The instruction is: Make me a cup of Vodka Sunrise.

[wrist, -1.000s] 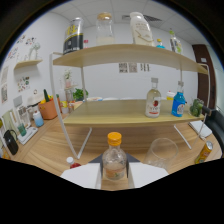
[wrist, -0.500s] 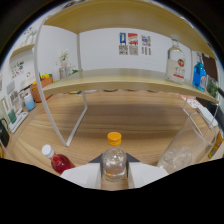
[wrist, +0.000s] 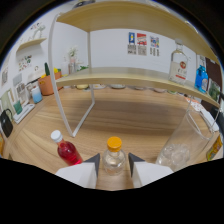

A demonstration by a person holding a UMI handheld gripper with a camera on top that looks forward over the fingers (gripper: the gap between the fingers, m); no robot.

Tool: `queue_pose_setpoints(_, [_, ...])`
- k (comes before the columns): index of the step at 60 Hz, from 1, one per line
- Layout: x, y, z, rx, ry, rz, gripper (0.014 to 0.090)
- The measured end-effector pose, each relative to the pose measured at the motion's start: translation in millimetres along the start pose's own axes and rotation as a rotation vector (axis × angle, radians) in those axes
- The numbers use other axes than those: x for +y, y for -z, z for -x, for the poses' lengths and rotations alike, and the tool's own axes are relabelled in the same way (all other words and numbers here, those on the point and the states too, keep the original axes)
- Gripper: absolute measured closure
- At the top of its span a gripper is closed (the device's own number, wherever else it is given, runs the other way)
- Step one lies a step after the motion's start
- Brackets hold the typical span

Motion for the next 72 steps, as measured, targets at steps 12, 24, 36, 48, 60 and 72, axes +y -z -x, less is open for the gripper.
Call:
queue_pose_setpoints(12, [-32, 48, 7, -0.034, 0.015, -0.056, 0.0197])
queue_pose_setpoints(24, [-63, 125, -4, -0.016, -0.011, -0.157, 0.0183])
queue_pose_setpoints(36, [-43, 166, -56, 0.085, -0.054, -0.127, 0.0183])
queue_pose_setpoints(48, [-124, 206, -112, 0.142, -0.092, -0.243, 0.0181])
queue_pose_setpoints(60, [-252, 220, -154, 0.145, -0.083, -0.422, 0.0183])
queue_pose_setpoints(72, [-319, 181, -194, 0.15, -0.092, -0.47, 0.0198])
